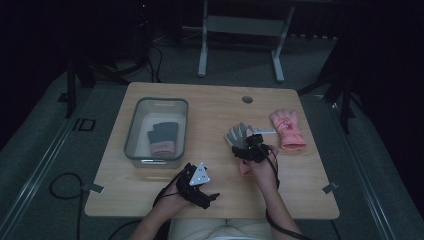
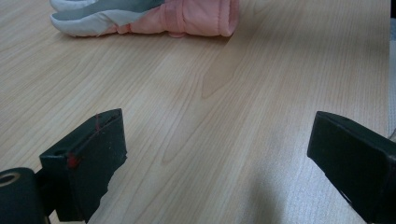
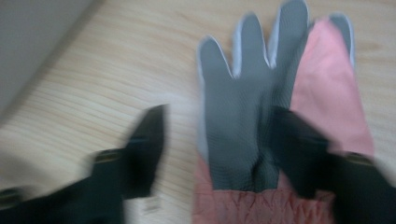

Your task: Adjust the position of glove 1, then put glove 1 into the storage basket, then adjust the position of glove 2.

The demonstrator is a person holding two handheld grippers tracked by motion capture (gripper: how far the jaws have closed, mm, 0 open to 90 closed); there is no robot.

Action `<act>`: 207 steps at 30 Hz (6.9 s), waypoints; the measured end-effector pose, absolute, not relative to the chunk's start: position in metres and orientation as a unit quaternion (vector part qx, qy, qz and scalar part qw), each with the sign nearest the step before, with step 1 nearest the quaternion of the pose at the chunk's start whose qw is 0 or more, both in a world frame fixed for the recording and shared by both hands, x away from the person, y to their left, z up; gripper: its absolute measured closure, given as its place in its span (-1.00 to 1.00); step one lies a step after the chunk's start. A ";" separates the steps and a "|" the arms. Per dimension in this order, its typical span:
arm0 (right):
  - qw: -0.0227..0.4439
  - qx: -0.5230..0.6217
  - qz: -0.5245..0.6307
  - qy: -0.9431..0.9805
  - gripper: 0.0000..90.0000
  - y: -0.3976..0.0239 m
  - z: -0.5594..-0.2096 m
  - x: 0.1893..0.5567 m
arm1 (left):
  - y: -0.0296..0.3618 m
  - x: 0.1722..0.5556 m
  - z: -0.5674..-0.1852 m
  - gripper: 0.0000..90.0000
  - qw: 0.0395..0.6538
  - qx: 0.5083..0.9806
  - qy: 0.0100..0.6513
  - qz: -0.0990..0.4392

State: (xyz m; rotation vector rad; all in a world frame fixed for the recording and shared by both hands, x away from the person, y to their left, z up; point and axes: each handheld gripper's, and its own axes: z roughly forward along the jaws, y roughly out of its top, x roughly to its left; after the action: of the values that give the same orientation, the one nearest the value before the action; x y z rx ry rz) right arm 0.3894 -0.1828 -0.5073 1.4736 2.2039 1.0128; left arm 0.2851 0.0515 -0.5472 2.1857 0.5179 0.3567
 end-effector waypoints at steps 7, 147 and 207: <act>0.185 0.497 0.374 0.761 -0.69 -0.214 -0.486 0.387 | 0.051 0.285 -0.548 -0.91 0.417 0.874 0.204 0.141; 0.277 0.448 0.368 0.766 0.92 -0.307 -0.407 0.392 | 0.052 0.282 -0.553 -0.91 0.439 0.867 0.201 0.126; 0.186 0.513 0.333 0.769 0.69 -0.192 -0.488 0.404 | 0.053 0.280 -0.549 -0.91 0.450 0.863 0.195 0.121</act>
State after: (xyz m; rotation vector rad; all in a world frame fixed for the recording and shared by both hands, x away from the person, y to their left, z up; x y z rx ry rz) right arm 0.4042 -0.1920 -0.4880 1.4437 2.1671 0.9370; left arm 0.2800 0.0526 -0.5494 2.1338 0.4830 0.3001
